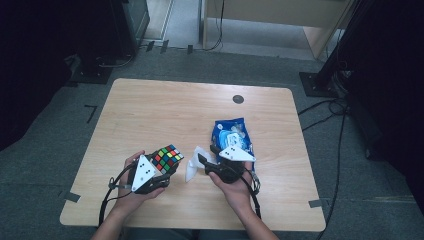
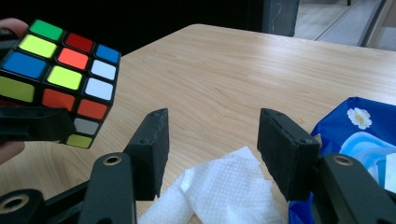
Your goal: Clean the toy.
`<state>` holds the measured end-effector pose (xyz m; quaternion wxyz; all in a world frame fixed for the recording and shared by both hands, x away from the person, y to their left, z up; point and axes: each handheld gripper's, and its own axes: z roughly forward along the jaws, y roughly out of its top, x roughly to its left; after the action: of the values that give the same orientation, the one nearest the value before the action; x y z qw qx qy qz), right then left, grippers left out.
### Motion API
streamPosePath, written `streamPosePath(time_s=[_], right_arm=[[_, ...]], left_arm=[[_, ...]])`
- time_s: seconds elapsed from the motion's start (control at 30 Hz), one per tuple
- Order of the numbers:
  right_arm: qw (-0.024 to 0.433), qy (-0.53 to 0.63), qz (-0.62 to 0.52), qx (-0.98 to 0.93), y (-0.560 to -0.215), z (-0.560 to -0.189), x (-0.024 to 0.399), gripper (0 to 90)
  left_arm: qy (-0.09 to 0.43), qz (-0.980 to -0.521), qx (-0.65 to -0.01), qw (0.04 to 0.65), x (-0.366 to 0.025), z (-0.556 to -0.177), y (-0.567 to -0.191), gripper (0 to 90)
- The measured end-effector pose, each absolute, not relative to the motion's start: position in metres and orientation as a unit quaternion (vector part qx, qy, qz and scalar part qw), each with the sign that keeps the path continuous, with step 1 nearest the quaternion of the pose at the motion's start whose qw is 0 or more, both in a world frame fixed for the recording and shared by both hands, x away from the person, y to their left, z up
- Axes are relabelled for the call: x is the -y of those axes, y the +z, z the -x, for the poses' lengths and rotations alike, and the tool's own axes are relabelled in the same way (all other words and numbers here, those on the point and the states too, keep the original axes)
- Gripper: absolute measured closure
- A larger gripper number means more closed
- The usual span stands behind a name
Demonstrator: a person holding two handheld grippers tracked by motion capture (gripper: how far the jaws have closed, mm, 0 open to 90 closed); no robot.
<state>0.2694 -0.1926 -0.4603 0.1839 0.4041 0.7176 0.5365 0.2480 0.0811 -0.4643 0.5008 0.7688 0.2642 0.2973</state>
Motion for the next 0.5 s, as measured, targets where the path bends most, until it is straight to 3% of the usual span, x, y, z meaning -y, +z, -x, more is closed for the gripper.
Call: streamPosePath(time_s=[0.5], right_arm=[[0.183, 0.544, -0.404, -0.712, -0.458, -0.27, 0.198, 39.7]], left_arm=[[0.314, -0.758, -0.383, 0.424, -0.111, -0.28, -0.482, 34.1]])
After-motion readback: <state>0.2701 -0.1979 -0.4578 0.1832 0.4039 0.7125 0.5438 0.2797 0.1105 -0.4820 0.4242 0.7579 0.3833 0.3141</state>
